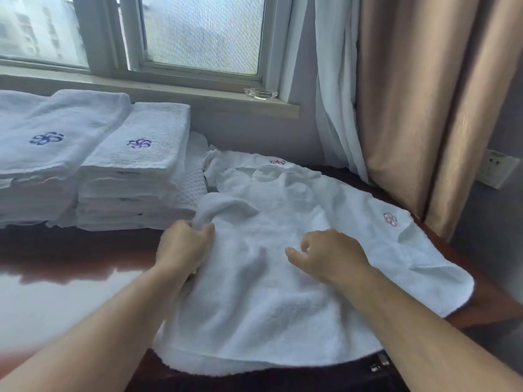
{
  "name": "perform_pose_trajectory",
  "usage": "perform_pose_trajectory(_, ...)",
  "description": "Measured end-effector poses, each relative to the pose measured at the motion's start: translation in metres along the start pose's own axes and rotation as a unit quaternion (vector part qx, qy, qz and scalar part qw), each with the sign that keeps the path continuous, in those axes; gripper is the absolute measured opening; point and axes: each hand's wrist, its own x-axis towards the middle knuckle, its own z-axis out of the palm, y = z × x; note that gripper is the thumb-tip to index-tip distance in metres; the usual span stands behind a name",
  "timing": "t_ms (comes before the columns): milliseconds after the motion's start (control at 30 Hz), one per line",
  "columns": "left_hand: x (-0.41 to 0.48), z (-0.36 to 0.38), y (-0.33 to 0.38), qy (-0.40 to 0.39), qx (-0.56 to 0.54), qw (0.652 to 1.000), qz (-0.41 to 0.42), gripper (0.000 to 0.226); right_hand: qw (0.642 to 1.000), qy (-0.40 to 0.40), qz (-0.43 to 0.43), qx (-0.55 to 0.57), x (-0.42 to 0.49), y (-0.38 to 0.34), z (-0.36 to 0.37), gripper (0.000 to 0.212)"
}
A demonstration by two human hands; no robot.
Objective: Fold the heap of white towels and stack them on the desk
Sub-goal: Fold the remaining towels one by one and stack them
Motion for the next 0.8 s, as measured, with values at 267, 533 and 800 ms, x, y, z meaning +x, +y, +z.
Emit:
perform_pose_trajectory(267,-0.007,-0.025,0.025,-0.141,-0.374,0.916,0.018,0.03,0.975,-0.083,-0.145,0.149,-0.005,-0.03,0.026,0.048)
perform_pose_trajectory(533,0.017,-0.097,0.056,-0.15,-0.532,0.831,0.06,0.028,0.981,-0.113,-0.122,0.103,0.015,-0.05,0.022,0.06)
perform_pose_trajectory(800,-0.038,-0.064,0.026,0.097,0.001,0.903,0.419,0.038,0.982,-0.126,-0.118,0.078,0.013,-0.066,0.044,0.061)
